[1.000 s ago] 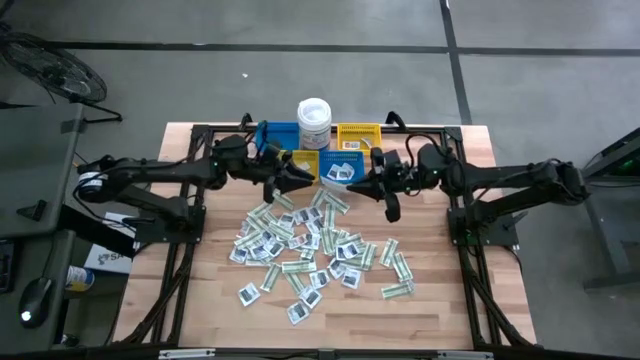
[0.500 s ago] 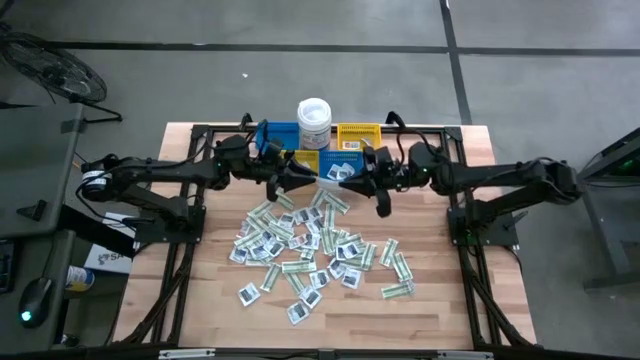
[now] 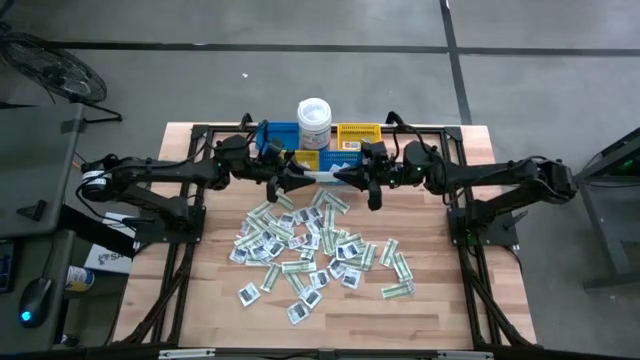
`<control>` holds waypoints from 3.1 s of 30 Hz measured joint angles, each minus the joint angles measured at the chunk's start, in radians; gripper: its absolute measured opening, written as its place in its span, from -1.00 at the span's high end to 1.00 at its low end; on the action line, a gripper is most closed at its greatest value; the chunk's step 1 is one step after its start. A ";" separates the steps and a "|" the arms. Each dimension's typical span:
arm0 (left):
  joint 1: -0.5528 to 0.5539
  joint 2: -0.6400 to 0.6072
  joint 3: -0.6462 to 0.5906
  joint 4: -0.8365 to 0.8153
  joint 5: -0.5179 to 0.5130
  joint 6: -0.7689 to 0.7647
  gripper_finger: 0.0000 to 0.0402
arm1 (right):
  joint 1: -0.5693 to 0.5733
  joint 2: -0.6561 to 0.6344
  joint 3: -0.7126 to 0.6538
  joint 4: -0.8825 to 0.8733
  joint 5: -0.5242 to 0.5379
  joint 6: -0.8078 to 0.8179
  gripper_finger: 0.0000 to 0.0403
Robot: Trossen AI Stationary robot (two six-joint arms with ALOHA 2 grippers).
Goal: Pick & Place First Aid Supplies
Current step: Put the green bandage pad into the left yellow bin
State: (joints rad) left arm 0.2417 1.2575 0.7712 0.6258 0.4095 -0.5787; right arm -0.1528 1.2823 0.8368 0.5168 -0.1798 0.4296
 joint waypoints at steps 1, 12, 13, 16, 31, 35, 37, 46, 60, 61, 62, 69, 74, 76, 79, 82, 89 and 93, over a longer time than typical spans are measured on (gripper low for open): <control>0.000 0.000 0.000 0.000 0.000 0.004 0.53 | 0.000 0.000 0.000 -0.001 0.007 0.000 1.00; 0.000 0.000 0.000 -0.024 -0.063 0.040 0.98 | 0.000 0.000 0.000 -0.013 0.067 0.000 1.00; 0.000 0.000 0.000 -0.029 -0.065 0.045 0.98 | 0.000 0.000 0.000 -0.015 0.067 0.000 0.99; 0.000 0.000 0.000 -0.032 -0.065 0.051 0.99 | 0.000 0.000 0.000 -0.012 0.075 0.015 0.94; 0.076 -0.011 0.001 -0.280 -0.185 0.109 1.00 | -0.079 -0.007 0.000 -0.072 0.066 0.115 0.01; 0.125 -0.012 0.001 -0.465 -0.206 0.111 1.00 | -0.104 -0.027 0.000 -0.153 0.065 0.115 -0.06; 0.146 -0.012 0.001 -0.560 -0.219 0.121 1.00 | -0.111 -0.036 0.000 -0.184 0.066 0.114 -0.07; 0.237 0.049 0.001 -0.741 -0.293 0.135 1.00 | -0.116 -0.046 0.000 -0.232 0.070 0.112 -0.07; 0.330 0.246 0.001 -0.629 -0.203 0.104 1.00 | -0.116 -0.046 0.000 -0.259 0.118 0.106 -0.07; 0.331 0.254 0.000 -0.622 -0.202 0.102 1.00 | -0.116 -0.046 0.000 -0.263 0.118 0.109 -0.07; 0.330 0.260 0.000 -0.613 -0.202 0.102 1.00 | -0.116 -0.046 0.000 -0.267 0.118 0.110 -0.07; 0.328 0.296 0.000 -0.613 -0.185 0.058 0.97 | -0.116 -0.046 0.000 -0.274 0.118 0.112 -0.07; 0.328 0.296 0.000 -0.612 -0.206 0.053 0.81 | -0.116 -0.046 0.000 -0.274 0.117 0.112 -0.07; 0.328 0.296 0.000 -0.612 -0.206 0.053 0.72 | -0.116 -0.046 0.000 -0.274 0.117 0.112 -0.07; 0.328 0.296 0.000 -0.608 -0.200 0.053 0.56 | -0.115 -0.046 0.000 -0.274 0.117 0.113 -0.07; 0.328 0.292 0.000 -0.591 -0.183 0.053 0.45 | -0.115 -0.046 0.000 -0.274 0.104 0.113 -0.07; 0.328 0.225 0.000 -0.629 -0.266 0.054 0.41 | -0.115 -0.046 0.000 -0.314 0.093 0.121 -0.07; 0.328 0.185 0.000 -0.665 -0.310 0.062 0.40 | -0.115 -0.046 0.000 -0.347 0.082 0.130 -0.07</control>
State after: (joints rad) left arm 0.5694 1.4428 0.7715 -0.0393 0.0997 -0.5170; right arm -0.2676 1.2366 0.8368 0.1697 -0.0977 0.5599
